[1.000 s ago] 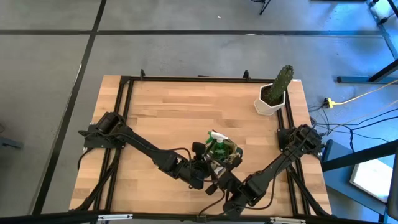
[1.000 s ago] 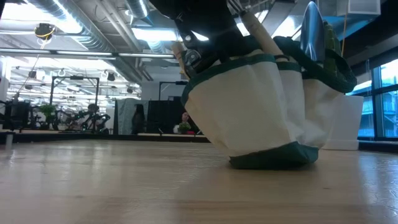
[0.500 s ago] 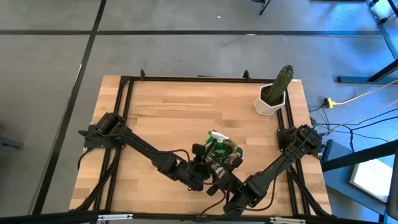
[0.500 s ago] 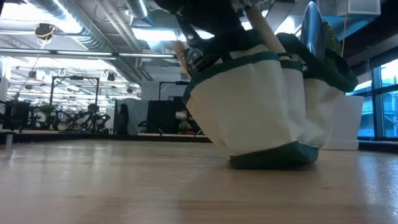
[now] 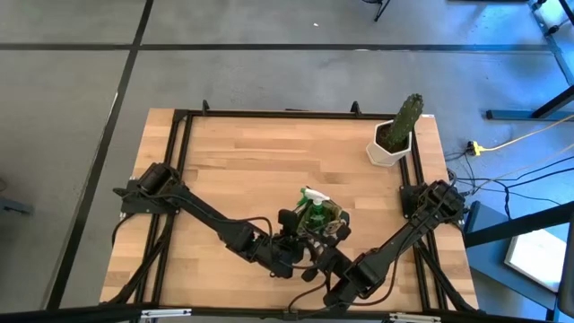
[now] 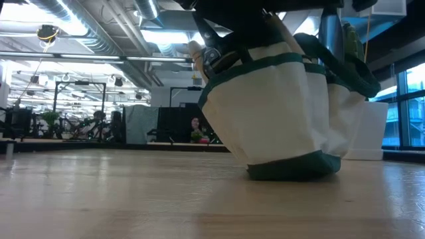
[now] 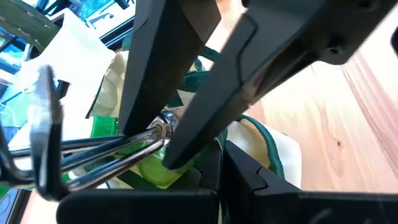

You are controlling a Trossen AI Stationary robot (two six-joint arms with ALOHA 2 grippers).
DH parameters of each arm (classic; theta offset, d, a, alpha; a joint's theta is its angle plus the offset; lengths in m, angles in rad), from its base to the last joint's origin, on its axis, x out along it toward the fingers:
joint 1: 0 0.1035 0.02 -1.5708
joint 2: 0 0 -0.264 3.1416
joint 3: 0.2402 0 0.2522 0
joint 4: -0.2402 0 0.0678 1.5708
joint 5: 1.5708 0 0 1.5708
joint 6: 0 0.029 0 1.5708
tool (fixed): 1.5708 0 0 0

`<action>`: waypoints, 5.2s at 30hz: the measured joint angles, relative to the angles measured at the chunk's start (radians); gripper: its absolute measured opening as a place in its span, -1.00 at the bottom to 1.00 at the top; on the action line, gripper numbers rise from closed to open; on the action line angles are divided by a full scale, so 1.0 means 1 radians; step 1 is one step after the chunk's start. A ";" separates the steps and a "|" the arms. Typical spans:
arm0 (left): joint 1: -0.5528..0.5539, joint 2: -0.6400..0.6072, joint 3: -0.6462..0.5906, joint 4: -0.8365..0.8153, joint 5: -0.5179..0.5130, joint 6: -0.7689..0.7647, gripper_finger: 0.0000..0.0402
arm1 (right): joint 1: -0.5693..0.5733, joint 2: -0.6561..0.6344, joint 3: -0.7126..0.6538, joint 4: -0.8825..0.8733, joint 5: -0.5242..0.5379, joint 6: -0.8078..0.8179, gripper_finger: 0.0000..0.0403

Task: Pick & Place Garden tools in Gardening bag
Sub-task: Put the brown hand rake into the green gardening bag, then adjust the green gardening bag

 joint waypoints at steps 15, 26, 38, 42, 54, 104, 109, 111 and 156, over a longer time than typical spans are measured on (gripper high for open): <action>0.000 0.000 0.000 -0.002 -0.002 0.000 -0.99 | 0.001 0.000 0.000 -0.132 -0.106 0.134 -0.74; -0.001 0.001 0.000 -0.001 -0.002 -0.001 -0.99 | 0.038 -0.003 0.000 -0.190 -0.161 0.247 -0.77; 0.000 0.001 0.001 -0.008 -0.011 -0.010 -0.99 | 0.072 -0.008 0.000 -0.243 -0.189 0.300 -0.88; 0.000 0.001 0.001 -0.008 -0.007 -0.010 -0.99 | 0.100 -0.027 0.003 -0.250 -0.171 0.224 -0.88; 0.000 0.000 0.001 -0.009 -0.005 -0.009 -0.99 | 0.121 -0.060 0.133 -0.338 -0.150 0.075 -0.61; 0.000 -0.001 0.001 -0.010 -0.003 -0.009 -0.99 | -0.025 -0.060 0.135 -0.465 -0.333 0.291 -0.98; 0.000 -0.001 0.001 -0.010 -0.003 -0.009 -0.99 | -0.017 -0.060 0.135 -0.473 -0.348 0.294 -0.98; 0.000 -0.001 0.001 -0.010 -0.003 -0.011 -0.99 | -0.017 -0.060 0.135 -0.474 -0.376 0.293 -0.99; 0.001 -0.001 0.000 -0.009 -0.018 -0.017 -0.99 | 0.025 -0.056 0.176 -0.509 -0.598 0.178 -0.25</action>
